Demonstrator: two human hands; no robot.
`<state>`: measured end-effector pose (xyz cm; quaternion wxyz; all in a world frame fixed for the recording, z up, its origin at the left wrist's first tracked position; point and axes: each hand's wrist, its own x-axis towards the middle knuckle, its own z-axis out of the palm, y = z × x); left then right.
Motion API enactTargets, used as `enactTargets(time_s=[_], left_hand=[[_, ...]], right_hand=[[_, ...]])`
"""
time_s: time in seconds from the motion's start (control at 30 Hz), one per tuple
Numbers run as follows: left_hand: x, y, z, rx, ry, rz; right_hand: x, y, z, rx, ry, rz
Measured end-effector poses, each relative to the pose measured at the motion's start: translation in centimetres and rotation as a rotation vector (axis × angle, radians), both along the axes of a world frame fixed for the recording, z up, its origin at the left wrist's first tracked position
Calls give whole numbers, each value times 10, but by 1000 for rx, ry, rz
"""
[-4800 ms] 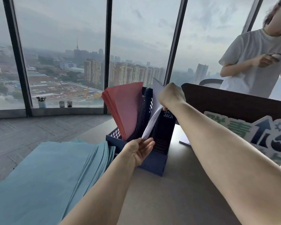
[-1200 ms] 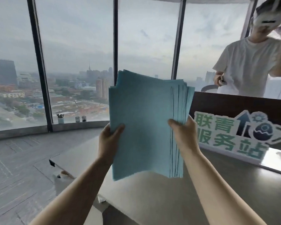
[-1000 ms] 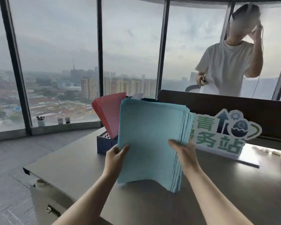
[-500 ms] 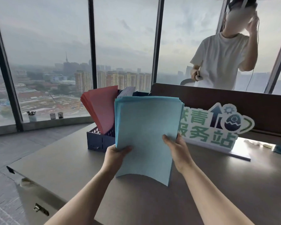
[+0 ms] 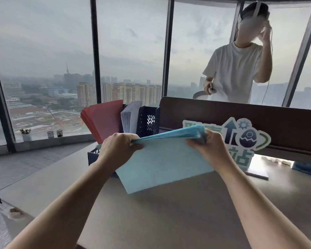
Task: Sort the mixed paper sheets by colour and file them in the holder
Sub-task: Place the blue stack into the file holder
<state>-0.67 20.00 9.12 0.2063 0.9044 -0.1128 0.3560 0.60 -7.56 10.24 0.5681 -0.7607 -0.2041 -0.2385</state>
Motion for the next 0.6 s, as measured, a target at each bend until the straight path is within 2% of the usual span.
enactTargets(time_s=[0.1, 0.17, 0.2, 0.27, 0.33, 0.4, 0.47, 0.53, 0.6], left_hand=[[2, 6, -5, 16, -16, 22], [4, 19, -14, -59, 11, 88], [6, 27, -17, -156, 41, 107], [8, 37, -21, -474, 81, 42], [6, 32, -25, -849, 145, -205], [2, 18, -38, -1075, 247, -453], [2, 3, -65, -1168, 344, -475], [2, -6, -92, -1201, 374, -360], [2, -14, -107, -1215, 361, -293]], right_hand=[[-6, -3, -31, 148, 75, -40], [-8, -14, -52, 215, 125, -72], [-10, -19, -58, 251, 142, -72], [-12, -26, -64, 312, 148, -74], [-13, -29, -65, 355, 131, -86], [-15, -30, -70, 393, 129, -82], [-22, -32, -84, 402, 193, -14], [-30, -32, -99, 418, 297, 74], [-32, -36, -107, 403, 300, -31]])
